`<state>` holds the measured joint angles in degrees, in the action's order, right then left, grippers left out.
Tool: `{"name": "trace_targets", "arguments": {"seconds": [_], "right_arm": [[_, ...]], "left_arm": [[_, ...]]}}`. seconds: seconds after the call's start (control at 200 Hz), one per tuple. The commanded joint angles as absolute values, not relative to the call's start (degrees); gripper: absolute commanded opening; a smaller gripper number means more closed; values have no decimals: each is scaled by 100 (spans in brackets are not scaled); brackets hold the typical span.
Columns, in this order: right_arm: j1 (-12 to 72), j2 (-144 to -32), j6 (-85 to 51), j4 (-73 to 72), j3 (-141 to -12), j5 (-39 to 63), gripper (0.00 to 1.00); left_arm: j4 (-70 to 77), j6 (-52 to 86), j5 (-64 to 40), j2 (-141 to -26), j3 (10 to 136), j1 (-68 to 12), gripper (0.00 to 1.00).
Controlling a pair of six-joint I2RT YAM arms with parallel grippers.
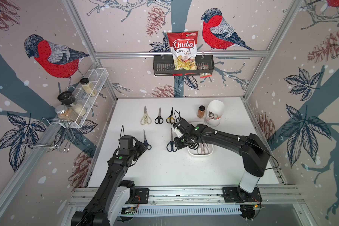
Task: Take the scissors out of the storage box
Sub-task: Pick up the scissors from the storage box, then place the scissors at the center of the board.
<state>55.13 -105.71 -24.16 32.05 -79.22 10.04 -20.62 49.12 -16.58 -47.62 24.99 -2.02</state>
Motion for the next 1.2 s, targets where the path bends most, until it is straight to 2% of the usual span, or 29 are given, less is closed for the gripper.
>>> {"name": "trace_targets", "arguments": {"seconds": [0.0, 0.33, 0.68, 0.96, 1.196], "right_arm": [[5612, -11015, -2233, 3206, -8379, 844, 0], [5880, -12496, -2293, 3772, -9889, 754, 0], [5888, -13166, -2468, 3941, -10538, 607, 0], [5876, -13342, -2507, 3962, -10748, 468, 11], [5862, -13218, -2561, 4069, -10922, 369, 34]], "left_arm": [[-2299, 4676, -1852, -4748, 2605, -17, 39], [-2584, 4369, -1759, -4694, 2769, 89, 39], [-2558, 4265, -1799, -4695, 2762, 88, 39], [-2558, 4236, -1845, -4698, 2763, 94, 39], [-2513, 4138, -1961, -4751, 2757, 86, 39]]}}
